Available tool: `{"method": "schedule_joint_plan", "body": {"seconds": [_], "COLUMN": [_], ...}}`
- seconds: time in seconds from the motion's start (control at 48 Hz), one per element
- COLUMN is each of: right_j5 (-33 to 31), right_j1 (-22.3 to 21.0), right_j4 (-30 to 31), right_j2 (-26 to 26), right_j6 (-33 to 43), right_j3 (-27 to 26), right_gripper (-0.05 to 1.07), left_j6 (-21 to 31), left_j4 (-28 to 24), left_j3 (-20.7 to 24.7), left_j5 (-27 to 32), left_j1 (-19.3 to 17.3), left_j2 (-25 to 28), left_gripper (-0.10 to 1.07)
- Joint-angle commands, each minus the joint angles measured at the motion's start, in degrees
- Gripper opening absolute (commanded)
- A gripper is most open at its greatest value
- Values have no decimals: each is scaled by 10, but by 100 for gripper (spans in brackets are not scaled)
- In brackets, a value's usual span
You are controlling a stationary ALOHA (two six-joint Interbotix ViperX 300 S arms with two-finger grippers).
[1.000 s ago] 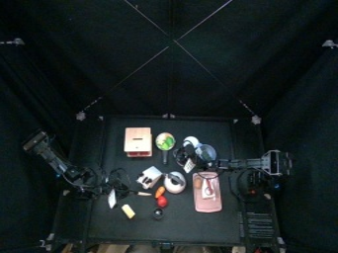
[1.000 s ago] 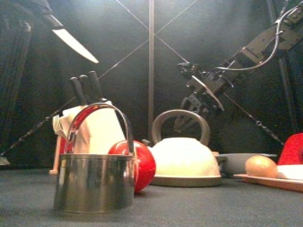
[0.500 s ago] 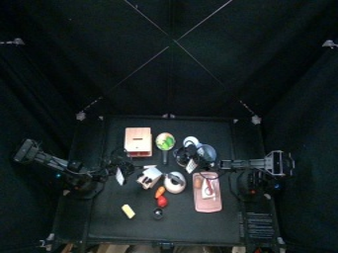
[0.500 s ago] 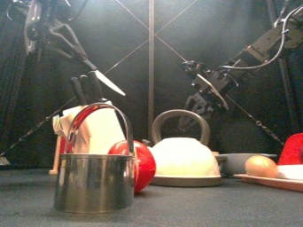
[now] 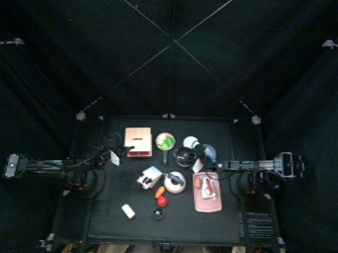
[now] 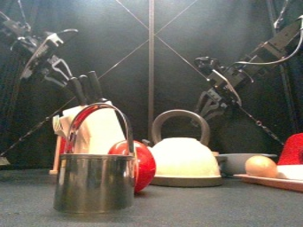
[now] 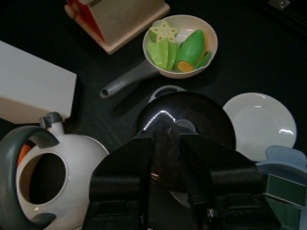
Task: Put pairing knife on drawer
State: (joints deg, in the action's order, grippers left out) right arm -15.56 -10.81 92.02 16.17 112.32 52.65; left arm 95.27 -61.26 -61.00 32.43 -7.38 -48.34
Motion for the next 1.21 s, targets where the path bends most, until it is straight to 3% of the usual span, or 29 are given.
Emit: {"method": "schedule_joint_plan", "body": {"seconds": [0.0, 0.146, 0.396, 0.708, 1.021, 1.188], "right_j5": [-2, -3, -3, -2, -2, 0], "right_j1": [-2, -4, -7, -15, -19, -20], "right_j4": [3, 4, 14, 24, 34, 35], "right_j2": [14, 14, 14, 14, 13, 13], "right_j6": [0, -1, -1, -1, -1, -1], "right_j3": [-5, -6, -6, -8, -7, -7], "right_gripper": [64, 64, 64, 64, 64, 64], "left_j6": [-1, -1, 0, 0, -5, -5], "left_j4": [4, 15, 45, 85, 85, 88], "left_j3": [-2, -11, -31, -37, -40, -43], "left_j5": [-32, -87, -132, -222, -256, -264], "left_j1": [-42, -95, -164, -213, -259, -263], "left_j2": [3, 5, 5, 44, 79, 79], "left_gripper": [48, 49, 49, 49, 49, 52]}}
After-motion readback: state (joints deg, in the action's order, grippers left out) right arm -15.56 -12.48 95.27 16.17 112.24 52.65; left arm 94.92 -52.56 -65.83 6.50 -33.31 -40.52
